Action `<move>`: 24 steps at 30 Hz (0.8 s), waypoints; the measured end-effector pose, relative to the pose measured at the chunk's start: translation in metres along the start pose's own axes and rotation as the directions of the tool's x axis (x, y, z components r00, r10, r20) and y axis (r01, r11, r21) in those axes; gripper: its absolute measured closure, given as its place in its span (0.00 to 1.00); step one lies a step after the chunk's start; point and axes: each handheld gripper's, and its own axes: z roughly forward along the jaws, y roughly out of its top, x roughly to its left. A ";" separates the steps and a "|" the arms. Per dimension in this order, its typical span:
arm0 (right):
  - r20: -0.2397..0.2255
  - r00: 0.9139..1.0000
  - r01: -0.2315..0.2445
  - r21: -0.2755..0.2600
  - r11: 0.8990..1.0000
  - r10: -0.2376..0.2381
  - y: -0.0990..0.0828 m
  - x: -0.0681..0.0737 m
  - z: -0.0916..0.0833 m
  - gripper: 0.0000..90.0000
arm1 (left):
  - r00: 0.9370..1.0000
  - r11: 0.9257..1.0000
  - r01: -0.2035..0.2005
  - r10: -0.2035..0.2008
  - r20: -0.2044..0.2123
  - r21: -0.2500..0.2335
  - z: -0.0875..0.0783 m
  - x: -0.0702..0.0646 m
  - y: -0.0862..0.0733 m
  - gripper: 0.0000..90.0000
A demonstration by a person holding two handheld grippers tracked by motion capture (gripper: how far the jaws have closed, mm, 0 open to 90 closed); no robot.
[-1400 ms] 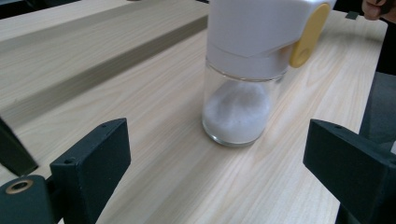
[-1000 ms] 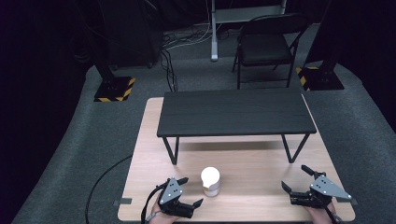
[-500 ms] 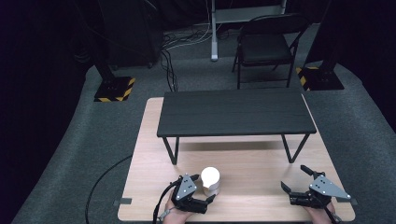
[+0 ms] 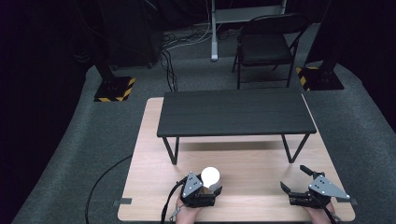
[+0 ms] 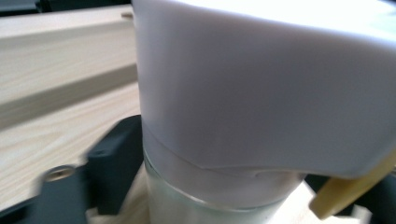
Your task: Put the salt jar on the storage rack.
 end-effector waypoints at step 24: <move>-0.002 1.000 0.001 0.006 1.000 -0.001 0.001 -0.001 0.001 0.02 | 0.999 0.992 -0.050 0.050 -0.004 -0.116 0.009 -0.007 0.025 0.34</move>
